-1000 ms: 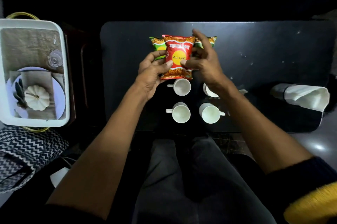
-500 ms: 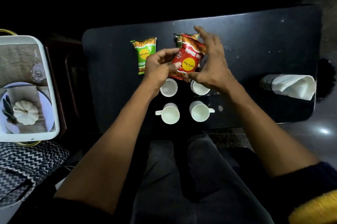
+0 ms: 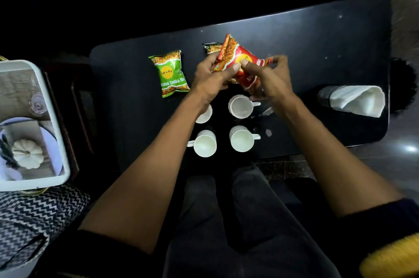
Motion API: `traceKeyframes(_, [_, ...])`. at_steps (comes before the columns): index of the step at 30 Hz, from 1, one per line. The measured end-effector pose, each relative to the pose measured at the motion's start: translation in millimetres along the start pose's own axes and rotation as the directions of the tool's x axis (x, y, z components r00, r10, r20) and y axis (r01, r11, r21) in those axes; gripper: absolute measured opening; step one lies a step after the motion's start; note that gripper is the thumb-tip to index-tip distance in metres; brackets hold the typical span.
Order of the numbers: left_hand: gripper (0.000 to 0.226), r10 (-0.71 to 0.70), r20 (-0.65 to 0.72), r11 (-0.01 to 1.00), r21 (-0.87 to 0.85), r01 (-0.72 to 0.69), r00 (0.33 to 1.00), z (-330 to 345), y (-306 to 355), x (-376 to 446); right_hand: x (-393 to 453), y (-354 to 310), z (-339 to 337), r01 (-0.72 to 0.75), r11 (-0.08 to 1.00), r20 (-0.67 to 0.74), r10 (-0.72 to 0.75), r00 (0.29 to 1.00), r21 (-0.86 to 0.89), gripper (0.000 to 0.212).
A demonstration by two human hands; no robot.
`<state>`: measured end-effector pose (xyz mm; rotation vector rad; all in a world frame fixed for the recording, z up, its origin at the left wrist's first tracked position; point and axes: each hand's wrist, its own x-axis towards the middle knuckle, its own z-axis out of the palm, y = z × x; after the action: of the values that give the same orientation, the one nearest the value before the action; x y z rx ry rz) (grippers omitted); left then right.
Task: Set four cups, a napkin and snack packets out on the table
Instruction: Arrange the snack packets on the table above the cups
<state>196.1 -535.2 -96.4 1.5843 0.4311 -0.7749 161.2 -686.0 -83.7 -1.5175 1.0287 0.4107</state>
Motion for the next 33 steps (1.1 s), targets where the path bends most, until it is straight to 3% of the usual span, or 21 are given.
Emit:
traceKeyframes(3, [0.052,-0.035,-0.092,0.999,-0.017,0.033,0.995,10,-2,6,6,-2,-6,0.03,0.969,0.017,-0.026,1.0,-0.243,0.066])
traceKeyframes(6, [0.052,-0.036,-0.126,0.999,0.033,0.04,0.991,14,-1,13,15,-3,-20,0.23,0.812,0.164,-0.167,0.972,-0.537,0.076])
traceKeyframes(10, [0.061,0.033,-0.047,0.991,0.132,-0.026,0.998,18,9,14,20,-7,-23,0.393,0.758,0.353,-0.229,0.907,-0.52,0.094])
traceKeyframes(13, [0.065,0.067,-0.05,0.992,0.115,-0.061,0.997,18,6,20,30,-3,-20,0.347,0.791,0.249,-0.251,0.935,-0.504,0.09])
traceKeyframes(18, [0.039,0.057,-0.231,0.986,0.164,-0.019,0.971,7,-12,27,63,11,-27,0.136,0.87,-0.03,-0.171,0.985,-0.474,0.084])
traceKeyframes(23, [0.038,0.198,-0.505,0.946,0.323,-0.029,0.84,-28,-40,23,84,16,-26,0.063,0.863,-0.052,-0.103,0.993,-0.502,0.083])
traceKeyframes(26, [0.053,0.257,-0.585,0.87,0.486,0.079,0.77,-51,-52,16,92,17,-22,0.088,0.834,-0.088,-0.161,0.983,-0.545,0.089])
traceKeyframes(29, [0.069,0.221,-0.557,0.821,0.55,0.156,0.8,-69,-59,17,93,14,-23,0.095,0.768,-0.094,-0.198,0.976,-0.633,0.092])
traceKeyframes(33, [0.071,0.164,-0.457,0.793,0.588,0.159,0.874,-82,-69,19,93,16,-22,0.118,0.755,-0.058,-0.203,0.978,-0.645,0.093])
